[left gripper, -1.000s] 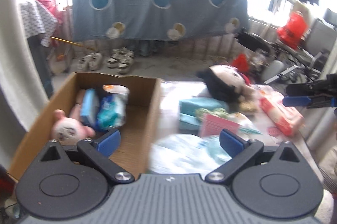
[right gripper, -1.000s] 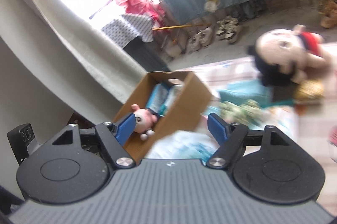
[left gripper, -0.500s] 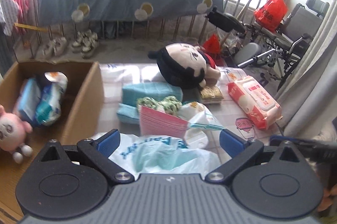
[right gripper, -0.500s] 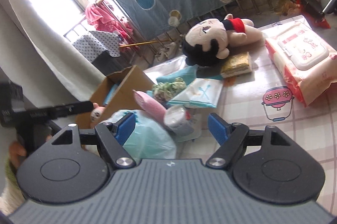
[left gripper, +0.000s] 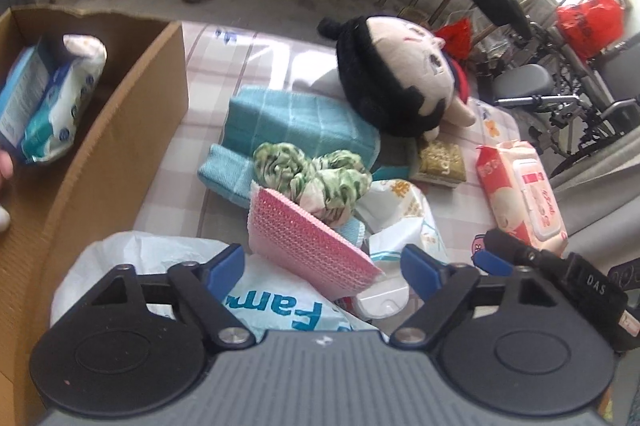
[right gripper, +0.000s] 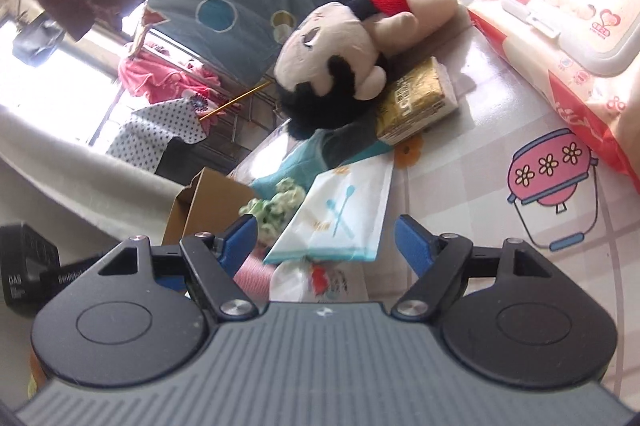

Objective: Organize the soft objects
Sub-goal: 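Close the left tool on the pink knit pad while the right tool reaches the white cotton swab pack, then lift the pink pad with the left tool while the right tool grasps the cotton swab pack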

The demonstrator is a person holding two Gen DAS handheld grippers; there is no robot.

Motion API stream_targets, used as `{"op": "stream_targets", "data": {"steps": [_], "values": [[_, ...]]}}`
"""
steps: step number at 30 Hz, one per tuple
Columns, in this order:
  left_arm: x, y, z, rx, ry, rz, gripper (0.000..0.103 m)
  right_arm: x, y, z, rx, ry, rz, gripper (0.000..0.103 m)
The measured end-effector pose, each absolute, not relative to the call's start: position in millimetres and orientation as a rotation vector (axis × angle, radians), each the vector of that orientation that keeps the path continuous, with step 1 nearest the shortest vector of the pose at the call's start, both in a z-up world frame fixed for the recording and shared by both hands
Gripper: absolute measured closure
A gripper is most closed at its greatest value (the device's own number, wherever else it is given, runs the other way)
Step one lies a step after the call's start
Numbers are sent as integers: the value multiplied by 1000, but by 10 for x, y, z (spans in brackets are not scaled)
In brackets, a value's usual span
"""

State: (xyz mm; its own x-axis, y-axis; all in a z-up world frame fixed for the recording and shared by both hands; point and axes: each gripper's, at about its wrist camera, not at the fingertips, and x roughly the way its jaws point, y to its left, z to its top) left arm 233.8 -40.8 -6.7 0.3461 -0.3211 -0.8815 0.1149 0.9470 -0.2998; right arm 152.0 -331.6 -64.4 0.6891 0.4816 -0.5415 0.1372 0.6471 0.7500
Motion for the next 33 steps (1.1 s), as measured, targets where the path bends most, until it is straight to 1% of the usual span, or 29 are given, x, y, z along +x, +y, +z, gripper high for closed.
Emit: {"op": "stream_targets", "data": {"steps": [1,3,8,9,12,16,21,22,23,24,26,27,31,33], "values": [[2372,-413,-104,-202,1203,-276,29,1576,-3333,-682,877,814,216,27],[2440,-409,-171,-214,1233,-264,36,1686,-3371,-767,906,824,210,27],[2515,-410,-249,-253,1257,-264,40,1900,-3424,-974,958,868,210,26],[2512,-412,-246,-253,1250,-264,45,1947,-3423,-1019,967,881,213,26],[2503,-403,-219,-254,1236,-267,52,2103,-3397,-1147,991,936,217,26],[2505,-387,-199,-252,1228,-276,59,2285,-3293,-1249,992,991,226,26],[2529,-341,-209,-269,1215,-283,61,2433,-3154,-1282,992,1020,251,26],[2531,-337,-208,-271,1212,-286,62,2458,-3125,-1289,993,1029,255,29],[2532,-332,-206,-272,1209,-286,63,2479,-3095,-1301,993,1037,259,34],[2530,-329,-201,-272,1204,-285,65,2489,-3065,-1307,994,1039,266,47],[2527,-324,-186,-269,1194,-285,67,2484,-3027,-1288,988,1028,266,56],[2529,-319,-180,-272,1191,-287,67,2474,-3017,-1259,976,1018,266,65],[2517,-288,-144,-287,1171,-303,71,2406,-3015,-1159,980,981,244,72],[2500,-262,-105,-296,1158,-313,72,2370,-3037,-1104,994,960,232,74]]}}
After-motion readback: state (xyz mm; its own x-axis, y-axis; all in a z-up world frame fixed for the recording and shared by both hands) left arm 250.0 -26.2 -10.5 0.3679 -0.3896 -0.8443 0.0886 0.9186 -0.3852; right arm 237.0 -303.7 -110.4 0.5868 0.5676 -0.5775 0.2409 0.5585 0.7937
